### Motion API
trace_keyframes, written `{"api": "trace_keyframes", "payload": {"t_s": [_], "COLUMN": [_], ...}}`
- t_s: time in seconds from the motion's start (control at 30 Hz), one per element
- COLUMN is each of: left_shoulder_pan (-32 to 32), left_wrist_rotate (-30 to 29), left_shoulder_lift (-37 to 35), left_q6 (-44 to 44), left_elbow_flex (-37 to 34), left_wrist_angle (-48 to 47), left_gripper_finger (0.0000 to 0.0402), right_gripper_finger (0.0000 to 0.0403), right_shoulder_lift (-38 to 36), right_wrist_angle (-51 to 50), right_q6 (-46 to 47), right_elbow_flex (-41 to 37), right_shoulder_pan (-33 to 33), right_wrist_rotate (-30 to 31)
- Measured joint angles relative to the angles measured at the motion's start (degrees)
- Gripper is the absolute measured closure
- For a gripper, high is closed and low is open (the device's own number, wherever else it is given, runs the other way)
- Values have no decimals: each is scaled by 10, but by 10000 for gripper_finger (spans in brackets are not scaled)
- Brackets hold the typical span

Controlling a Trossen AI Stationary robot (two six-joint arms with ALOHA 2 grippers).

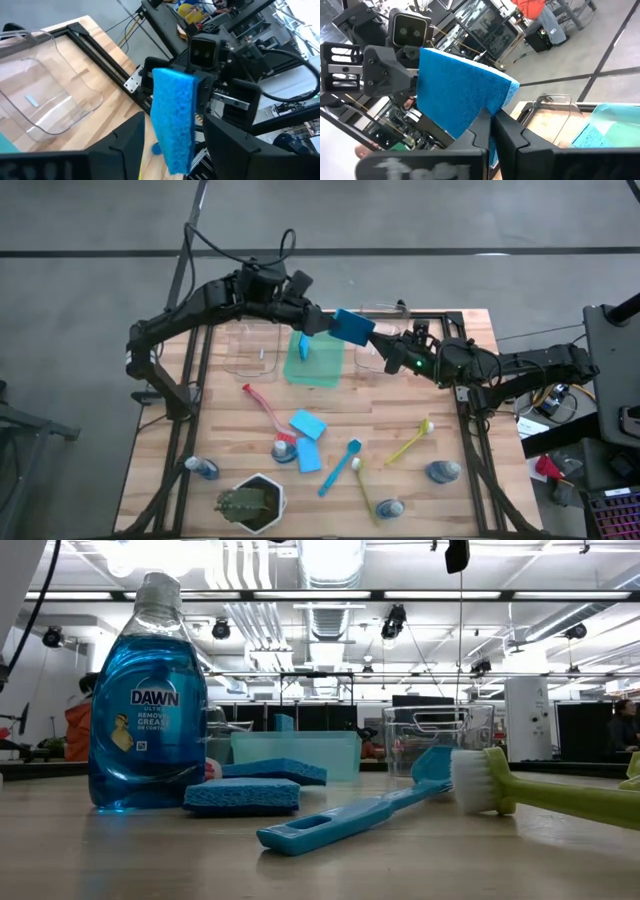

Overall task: Pick & Place Kitchen Sink Supplies
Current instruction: Put the sponge into the green bin

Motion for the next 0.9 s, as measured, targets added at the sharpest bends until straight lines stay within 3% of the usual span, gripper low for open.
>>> {"api": "trace_keyframes", "payload": {"t_s": [0.7, 0.9], "left_shoulder_pan": [0, 0], "left_wrist_rotate": [0, 0], "left_shoulder_lift": [0, 0], "left_q6": [6, 7], "left_elbow_flex": [0, 0], "left_wrist_angle": [-2, -3], "left_gripper_finger": [319, 330], "right_gripper_finger": [394, 360], "right_shoulder_lift": [0, 0], "right_wrist_angle": [4, 4], "right_q6": [-2, -10], "right_elbow_flex": [0, 0], "right_shoulder_pan": [0, 0], "right_wrist_rotate": [-6, -13]}}
